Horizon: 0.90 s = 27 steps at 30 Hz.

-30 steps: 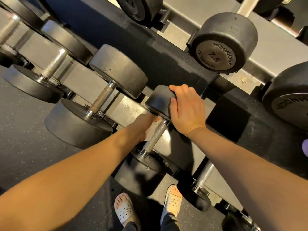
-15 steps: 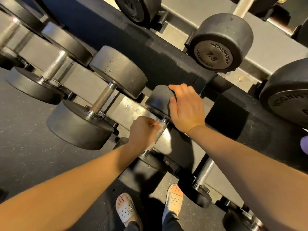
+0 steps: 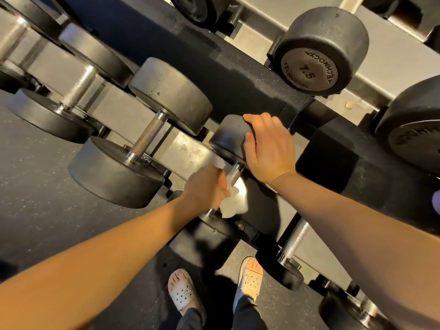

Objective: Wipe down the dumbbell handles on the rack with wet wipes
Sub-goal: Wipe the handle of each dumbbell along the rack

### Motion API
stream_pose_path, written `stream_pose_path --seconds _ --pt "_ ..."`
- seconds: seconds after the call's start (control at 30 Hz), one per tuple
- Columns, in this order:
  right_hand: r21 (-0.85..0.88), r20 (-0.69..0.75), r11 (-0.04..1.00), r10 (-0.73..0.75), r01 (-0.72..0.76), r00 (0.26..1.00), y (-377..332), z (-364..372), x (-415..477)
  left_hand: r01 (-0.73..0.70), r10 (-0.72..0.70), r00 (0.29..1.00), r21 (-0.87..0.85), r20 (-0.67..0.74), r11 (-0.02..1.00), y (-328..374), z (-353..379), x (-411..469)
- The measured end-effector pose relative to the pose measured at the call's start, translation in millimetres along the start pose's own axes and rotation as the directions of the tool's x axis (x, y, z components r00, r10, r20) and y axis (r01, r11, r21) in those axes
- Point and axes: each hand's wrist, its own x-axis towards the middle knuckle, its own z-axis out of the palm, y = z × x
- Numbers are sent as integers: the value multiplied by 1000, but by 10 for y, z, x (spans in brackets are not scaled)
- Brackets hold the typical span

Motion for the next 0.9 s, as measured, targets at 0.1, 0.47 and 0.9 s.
stream_pose_path --seconds 0.1,0.47,0.9 --pt "4 -2 1000 2 -2 1000 4 2 5 -21 -48 982 354 185 935 -147 -26 -47" --pt "15 1 1000 7 -7 1000 9 2 0 -142 82 983 -394 -166 908 -94 -9 250" --pt "13 4 1000 9 -9 1000 3 13 -9 -80 44 987 -236 -155 968 -273 -63 221"
